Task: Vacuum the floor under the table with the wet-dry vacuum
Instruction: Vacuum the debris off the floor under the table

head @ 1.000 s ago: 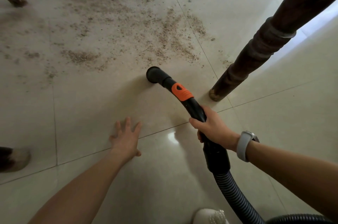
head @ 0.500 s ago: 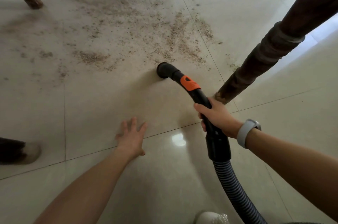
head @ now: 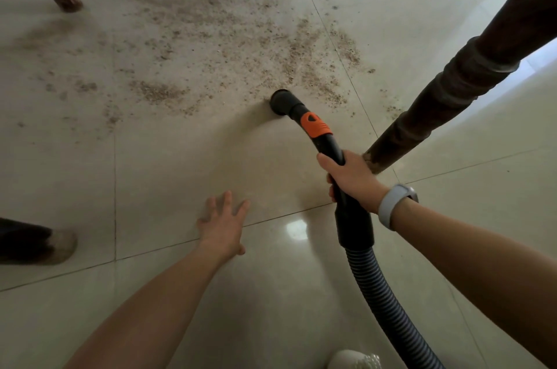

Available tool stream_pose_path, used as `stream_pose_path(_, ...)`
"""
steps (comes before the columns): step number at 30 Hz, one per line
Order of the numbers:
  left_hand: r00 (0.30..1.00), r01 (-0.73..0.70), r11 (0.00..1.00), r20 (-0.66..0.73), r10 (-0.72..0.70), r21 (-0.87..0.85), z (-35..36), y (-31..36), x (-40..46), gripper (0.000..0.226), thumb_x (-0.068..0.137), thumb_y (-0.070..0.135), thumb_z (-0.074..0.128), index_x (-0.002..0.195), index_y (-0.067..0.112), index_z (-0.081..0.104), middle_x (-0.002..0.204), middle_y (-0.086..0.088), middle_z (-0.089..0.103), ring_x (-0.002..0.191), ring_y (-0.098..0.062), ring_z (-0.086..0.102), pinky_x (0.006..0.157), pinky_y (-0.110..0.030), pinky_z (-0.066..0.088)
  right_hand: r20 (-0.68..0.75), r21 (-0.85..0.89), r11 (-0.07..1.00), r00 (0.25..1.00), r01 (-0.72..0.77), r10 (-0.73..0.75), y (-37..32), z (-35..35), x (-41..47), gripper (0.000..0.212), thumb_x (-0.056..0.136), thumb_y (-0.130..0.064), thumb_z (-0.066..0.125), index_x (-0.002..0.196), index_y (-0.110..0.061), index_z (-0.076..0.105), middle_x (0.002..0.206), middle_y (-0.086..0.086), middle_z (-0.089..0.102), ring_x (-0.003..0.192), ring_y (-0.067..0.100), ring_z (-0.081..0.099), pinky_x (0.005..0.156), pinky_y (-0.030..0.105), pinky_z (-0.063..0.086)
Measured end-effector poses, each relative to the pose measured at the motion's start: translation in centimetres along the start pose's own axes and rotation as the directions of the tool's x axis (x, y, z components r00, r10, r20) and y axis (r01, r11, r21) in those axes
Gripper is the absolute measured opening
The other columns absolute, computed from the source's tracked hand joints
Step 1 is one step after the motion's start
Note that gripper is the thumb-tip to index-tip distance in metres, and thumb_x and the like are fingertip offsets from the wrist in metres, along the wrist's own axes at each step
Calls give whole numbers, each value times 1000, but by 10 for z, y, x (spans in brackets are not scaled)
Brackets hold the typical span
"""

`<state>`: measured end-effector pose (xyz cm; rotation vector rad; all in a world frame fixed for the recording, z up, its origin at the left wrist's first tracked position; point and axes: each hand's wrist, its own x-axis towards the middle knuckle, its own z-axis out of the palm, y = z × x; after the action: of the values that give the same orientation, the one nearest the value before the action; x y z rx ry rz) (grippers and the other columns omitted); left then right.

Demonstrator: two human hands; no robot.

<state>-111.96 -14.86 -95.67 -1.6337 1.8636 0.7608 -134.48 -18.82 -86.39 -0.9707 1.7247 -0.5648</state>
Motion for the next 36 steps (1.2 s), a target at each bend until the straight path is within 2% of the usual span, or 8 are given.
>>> stream_pose_path(5,1000,-6,1000,0,6,0,0,-2,0,101,81,34,71,149,35,-3,156,-6,-21,142,-40,-13,110,-56,24,64,-54,998,997,33,-30,-2,17,0,17,93,-32,55,88,-17,49,66,4,52,46,18,52,48,29,49)
stream_pose_path(12,1000,-8,1000,11,8,-2,0,-1,2,101,81,32,71,149,34,-3,156,-7,-23,142,-40,-14,110,-58,24,-83,-71,997,997,-14,9,-2,0,-5,21,94,-33,54,98,-13,49,68,4,52,45,16,52,46,27,50)
stream_pose_path(15,1000,-8,1000,11,8,3,0,0,2,101,81,31,71,150,32,-2,156,-10,-22,142,-42,-12,109,-58,24,-99,-135,988,993,-77,64,3,-1,-17,23,93,-35,54,100,-15,47,68,4,54,46,16,53,49,29,51)
stream_pose_path(20,1000,-23,998,12,22,64,-2,5,6,101,81,28,72,150,25,-2,154,-20,-16,140,-50,-6,109,-56,27,-127,-185,972,985,-143,120,20,-8,-47,21,94,-36,53,103,-24,39,72,4,56,53,14,55,48,25,51)
stream_pose_path(23,1000,-11,992,18,8,125,-2,12,11,100,81,28,72,149,17,0,151,-29,-8,138,-53,1,108,-54,30,-233,-190,962,961,-197,151,30,-17,-55,22,94,-38,51,103,-22,40,76,4,57,55,15,57,48,25,51)
stream_pose_path(26,999,-14,989,53,7,148,-4,18,20,92,85,23,64,148,6,-2,149,-36,-3,137,-55,1,111,-56,24,-322,-176,948,925,-266,200,39,-27,-63,28,94,-39,50,107,-17,40,85,8,59,58,18,59,49,27,50)
stream_pose_path(30,995,-23,987,104,6,160,-4,19,26,106,84,35,66,146,-3,-10,148,-39,-4,136,-57,-1,114,-56,15,-331,-115,951,914,-287,236,44,-35,-68,29,94,-40,50,107,-15,41,84,9,60,56,19,59,51,29,52)
stream_pose_path(36,991,-103,983,104,87,155,-5,3,15,110,84,36,67,147,5,-17,148,-36,-16,140,-50,-9,118,-46,7,-308,25,974,926,-224,221,33,-46,-43,26,95,-37,50,103,-12,46,72,5,53,50,17,54,45,26,47)
